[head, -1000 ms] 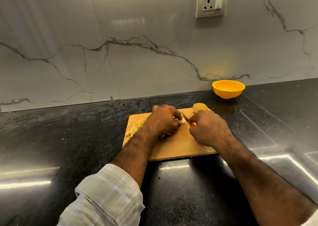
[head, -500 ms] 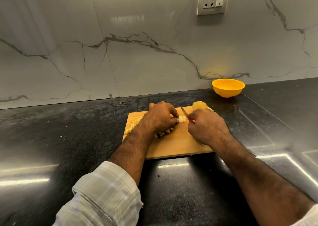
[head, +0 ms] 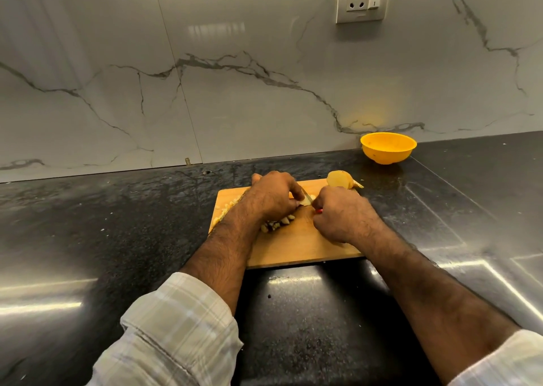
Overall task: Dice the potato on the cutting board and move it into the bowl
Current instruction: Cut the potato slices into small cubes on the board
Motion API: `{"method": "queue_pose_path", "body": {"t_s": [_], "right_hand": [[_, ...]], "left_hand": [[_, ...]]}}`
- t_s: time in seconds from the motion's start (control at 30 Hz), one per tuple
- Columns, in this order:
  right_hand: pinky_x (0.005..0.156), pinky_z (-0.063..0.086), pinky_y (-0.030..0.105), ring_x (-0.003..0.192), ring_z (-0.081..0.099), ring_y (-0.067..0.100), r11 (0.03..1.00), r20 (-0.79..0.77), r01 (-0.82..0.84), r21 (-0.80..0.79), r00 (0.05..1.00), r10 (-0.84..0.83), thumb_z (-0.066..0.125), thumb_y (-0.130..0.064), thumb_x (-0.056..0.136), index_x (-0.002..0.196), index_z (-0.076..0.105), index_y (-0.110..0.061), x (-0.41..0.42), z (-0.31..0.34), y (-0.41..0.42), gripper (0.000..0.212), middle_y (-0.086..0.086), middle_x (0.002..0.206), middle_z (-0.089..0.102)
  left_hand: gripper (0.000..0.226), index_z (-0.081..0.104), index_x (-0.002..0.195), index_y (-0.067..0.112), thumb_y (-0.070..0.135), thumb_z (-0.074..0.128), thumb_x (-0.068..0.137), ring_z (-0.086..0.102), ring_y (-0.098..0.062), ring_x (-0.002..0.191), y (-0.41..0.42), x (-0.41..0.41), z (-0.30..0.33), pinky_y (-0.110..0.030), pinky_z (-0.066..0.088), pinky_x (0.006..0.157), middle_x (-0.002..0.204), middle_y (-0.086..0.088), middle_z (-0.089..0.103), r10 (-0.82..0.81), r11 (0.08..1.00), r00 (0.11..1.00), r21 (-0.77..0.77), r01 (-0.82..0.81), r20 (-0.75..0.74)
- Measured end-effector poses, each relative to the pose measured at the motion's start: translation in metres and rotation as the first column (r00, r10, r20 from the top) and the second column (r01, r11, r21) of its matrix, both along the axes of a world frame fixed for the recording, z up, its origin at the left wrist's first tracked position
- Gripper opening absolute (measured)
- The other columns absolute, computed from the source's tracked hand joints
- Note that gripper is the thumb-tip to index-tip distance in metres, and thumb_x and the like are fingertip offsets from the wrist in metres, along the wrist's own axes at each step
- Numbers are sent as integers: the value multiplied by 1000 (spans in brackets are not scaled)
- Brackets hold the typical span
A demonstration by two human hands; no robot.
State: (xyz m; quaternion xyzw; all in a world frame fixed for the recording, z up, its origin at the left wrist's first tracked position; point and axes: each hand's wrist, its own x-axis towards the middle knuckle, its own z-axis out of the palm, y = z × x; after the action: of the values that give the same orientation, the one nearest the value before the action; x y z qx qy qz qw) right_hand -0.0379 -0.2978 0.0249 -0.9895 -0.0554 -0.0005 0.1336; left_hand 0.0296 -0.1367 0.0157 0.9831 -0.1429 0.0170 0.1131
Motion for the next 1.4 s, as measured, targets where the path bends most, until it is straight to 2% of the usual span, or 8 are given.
{"method": "queue_pose_path", "body": {"t_s": [0.07,0.23,0.43,0.57,0.77,0.9,1.23,1.4], "right_hand": [[80,58,34,99,63,17,999,39,14,31,999,-15,63,-33,98,130,68,-25,-1,-3,-3,33,-1,123,70],[82,57,35,106,64,19,999,99,15,40,995,-19,61,-37,97,137,66,-30,-7,-1,-4,40,-3,126,69],[77,53,33,99,58,18,997,28,-1,-83,1000,3,65,-34,97,131,65,-25,-12,4,5,36,0,119,67],[84,55,36,96,55,18,982,14,-60,-178,998,63,62,-35,100,134,59,-21,-11,10,15,37,3,123,66],[84,59,35,97,62,19,1000,46,13,23,999,-14,64,-32,97,132,67,-23,-3,-1,7,36,-1,119,70],[85,61,38,103,65,18,996,108,9,89,994,-19,62,-33,97,137,67,-29,-7,-2,-5,41,-4,125,71],[85,60,38,102,62,20,992,31,-27,-120,999,31,65,-35,98,132,63,-24,-9,4,10,35,1,120,67],[78,60,35,95,63,17,999,82,-3,-46,997,6,60,-33,98,127,70,-26,-8,-3,4,31,-2,110,69]], "left_hand": [[16,78,112,38,39,73,96,50,-11,131,2,-2,0,-53,27,112,131,17,66,11,1000,1000,-1,-11,29],[14,80,108,35,39,76,95,53,-11,125,2,-2,4,-54,29,113,120,17,70,18,1000,999,-13,-18,31],[13,79,108,33,37,76,95,53,-11,127,0,-1,4,-55,29,114,121,16,71,28,999,1000,-17,-28,13],[12,79,106,34,35,76,95,54,-11,124,-1,-2,5,-55,29,111,119,17,71,26,1000,1000,-5,-26,8],[11,80,105,32,35,77,95,53,-12,126,2,-3,5,-56,29,114,122,17,70,38,999,999,-16,-37,13],[10,80,102,32,38,77,94,55,-11,121,8,-1,6,-56,28,113,114,16,72,30,999,999,-45,-29,29],[10,80,103,33,37,78,94,55,-12,124,3,1,3,-55,31,111,118,16,73,35,999,999,-22,-35,15],[11,80,104,33,37,77,94,55,-12,123,4,0,3,-54,30,112,119,15,72,43,999,999,-30,-43,13]]}}
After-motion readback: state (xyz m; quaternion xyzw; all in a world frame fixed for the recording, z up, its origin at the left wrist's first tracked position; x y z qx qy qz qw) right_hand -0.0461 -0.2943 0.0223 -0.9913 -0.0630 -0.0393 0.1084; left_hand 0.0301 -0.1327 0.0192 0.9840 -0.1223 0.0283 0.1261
